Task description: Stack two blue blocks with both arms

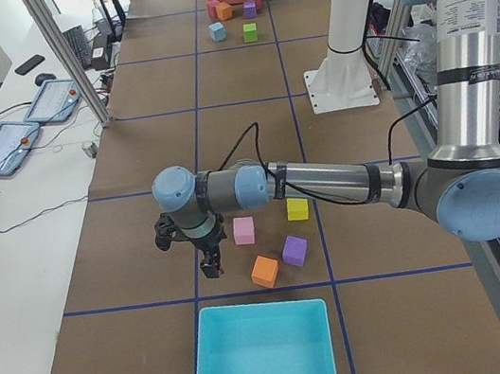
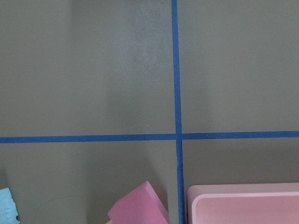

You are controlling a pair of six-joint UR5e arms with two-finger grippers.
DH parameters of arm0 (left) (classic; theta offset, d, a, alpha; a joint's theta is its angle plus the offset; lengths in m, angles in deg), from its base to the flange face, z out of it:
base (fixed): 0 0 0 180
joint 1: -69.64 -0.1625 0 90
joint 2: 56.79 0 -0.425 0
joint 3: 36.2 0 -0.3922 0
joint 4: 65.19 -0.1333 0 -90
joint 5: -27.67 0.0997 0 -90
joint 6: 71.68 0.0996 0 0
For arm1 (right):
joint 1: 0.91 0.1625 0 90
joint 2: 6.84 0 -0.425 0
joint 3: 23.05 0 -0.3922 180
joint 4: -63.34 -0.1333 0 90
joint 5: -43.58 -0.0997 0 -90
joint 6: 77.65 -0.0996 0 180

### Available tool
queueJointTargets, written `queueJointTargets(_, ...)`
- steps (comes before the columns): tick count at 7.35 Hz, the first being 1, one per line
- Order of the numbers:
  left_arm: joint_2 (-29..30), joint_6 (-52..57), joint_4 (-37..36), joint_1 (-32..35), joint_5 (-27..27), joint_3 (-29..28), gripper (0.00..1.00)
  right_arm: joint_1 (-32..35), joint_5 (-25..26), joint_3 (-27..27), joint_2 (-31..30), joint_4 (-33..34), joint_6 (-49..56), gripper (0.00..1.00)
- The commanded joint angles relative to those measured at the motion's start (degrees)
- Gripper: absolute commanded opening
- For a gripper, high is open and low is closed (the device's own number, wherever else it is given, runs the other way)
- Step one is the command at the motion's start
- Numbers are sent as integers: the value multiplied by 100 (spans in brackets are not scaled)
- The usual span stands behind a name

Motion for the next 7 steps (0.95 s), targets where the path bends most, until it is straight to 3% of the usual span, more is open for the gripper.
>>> queueJointTargets(1,-1,0,-4,7,-29,-6,99,-72,13,5,-7,-202,54,100)
queueJointTargets(3,95,-496,4,-19,-29,64,99,-334,161,-66,46,-535,19,100)
queueJointTargets(4,174,-1223,239,-106,-29,247,99,-850,337,74,298,-572,-7,100)
queueJointTargets(5,236,-1639,546,-220,-29,240,100,-1038,469,-81,501,-259,-216,100)
queueJointTargets(6,402,-1965,671,-578,-21,232,100,-1205,87,22,599,-212,-287,100)
queueJointTargets(7,560,-2395,707,-886,-21,197,100,-1433,110,66,600,-212,-297,100)
